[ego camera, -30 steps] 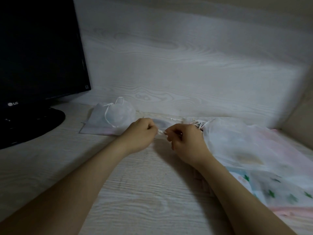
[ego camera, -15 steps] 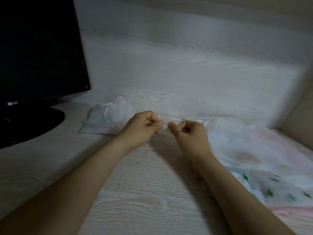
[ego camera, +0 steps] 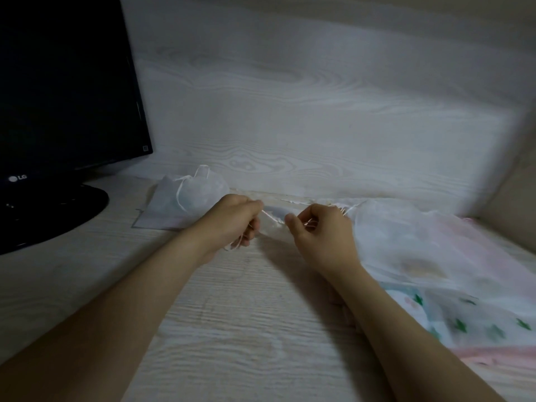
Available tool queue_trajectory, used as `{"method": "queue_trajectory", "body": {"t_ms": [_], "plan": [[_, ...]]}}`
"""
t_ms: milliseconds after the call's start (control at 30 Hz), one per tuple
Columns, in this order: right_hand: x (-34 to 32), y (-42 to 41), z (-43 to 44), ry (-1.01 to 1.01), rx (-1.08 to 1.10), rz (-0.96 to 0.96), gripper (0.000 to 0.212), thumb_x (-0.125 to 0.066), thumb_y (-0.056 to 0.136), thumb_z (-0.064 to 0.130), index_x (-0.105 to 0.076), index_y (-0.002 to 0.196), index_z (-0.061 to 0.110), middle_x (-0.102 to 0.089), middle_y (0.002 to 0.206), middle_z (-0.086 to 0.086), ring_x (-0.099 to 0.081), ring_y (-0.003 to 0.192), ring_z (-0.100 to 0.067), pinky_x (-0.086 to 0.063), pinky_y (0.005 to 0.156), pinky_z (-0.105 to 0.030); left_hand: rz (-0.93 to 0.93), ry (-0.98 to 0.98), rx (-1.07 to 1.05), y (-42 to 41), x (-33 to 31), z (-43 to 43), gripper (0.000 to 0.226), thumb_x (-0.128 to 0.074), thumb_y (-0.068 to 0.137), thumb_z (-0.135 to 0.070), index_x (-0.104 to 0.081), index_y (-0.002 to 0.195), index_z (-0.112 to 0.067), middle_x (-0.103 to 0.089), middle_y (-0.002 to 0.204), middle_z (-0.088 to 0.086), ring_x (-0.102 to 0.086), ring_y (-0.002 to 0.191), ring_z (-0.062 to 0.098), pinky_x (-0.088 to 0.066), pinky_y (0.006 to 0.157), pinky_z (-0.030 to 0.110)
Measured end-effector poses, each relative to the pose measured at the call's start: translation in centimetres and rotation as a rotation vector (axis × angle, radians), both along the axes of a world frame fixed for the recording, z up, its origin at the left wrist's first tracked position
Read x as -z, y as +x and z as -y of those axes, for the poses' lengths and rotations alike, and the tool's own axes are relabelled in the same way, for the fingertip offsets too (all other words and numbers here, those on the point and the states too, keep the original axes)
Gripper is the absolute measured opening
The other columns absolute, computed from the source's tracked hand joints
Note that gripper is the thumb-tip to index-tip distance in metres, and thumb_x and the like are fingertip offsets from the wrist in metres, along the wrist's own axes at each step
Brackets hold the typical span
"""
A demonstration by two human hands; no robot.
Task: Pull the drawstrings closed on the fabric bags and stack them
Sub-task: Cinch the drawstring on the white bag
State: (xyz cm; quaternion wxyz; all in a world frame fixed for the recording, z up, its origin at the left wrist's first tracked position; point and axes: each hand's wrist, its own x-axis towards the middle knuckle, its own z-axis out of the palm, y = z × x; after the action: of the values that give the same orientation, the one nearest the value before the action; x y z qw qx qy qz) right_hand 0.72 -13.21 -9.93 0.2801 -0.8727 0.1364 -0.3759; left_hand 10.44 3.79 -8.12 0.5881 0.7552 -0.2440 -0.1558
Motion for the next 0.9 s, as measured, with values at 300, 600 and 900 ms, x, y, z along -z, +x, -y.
{"method": "queue_trajectory", "body": {"t_ms": [300,600,900], "plan": [[0.0,-0.3,-0.9,-0.016,-0.277,-0.128,0.028,-0.072,0.094,0.036,-0.067,0.071,0.02,-0.057,0.053,0.011,-0.055,0.052,-0.003,-0.036,0.055,-0.012,-0.043,-0.322,-0.064,-1.0,-1.0,0.4,0.02,-0.064,0.103,-0.023,-0.065,0.088,-0.009,-0.08,0.096,0.007,-0.075,0.087,0.018,-0.055,0.07,0.032],[0.1,-0.2,-0.5,-0.047,-0.244,-0.103,0.021,-0.074,0.093,0.035,-0.073,0.076,0.023,-0.052,0.045,0.012,-0.052,0.046,-0.004,-0.036,0.055,-0.019,-0.095,-0.17,0.122,-1.2,-0.9,-0.1,0.032,-0.057,0.109,-0.038,-0.05,0.084,-0.019,-0.052,0.068,-0.004,-0.038,0.053,0.008,-0.028,0.043,0.021],[-0.9,-0.6,-1.0,0.229,-0.488,-0.015,0.019,-0.068,0.1,0.027,-0.081,0.089,0.021,-0.078,0.082,0.002,-0.071,0.082,-0.026,-0.055,0.08,-0.039,0.013,-0.037,0.235,-1.9,-1.0,0.0,0.034,-0.044,0.114,-0.029,-0.065,0.099,-0.007,-0.065,0.074,0.002,-0.048,0.057,0.009,-0.032,0.044,0.019]]}}
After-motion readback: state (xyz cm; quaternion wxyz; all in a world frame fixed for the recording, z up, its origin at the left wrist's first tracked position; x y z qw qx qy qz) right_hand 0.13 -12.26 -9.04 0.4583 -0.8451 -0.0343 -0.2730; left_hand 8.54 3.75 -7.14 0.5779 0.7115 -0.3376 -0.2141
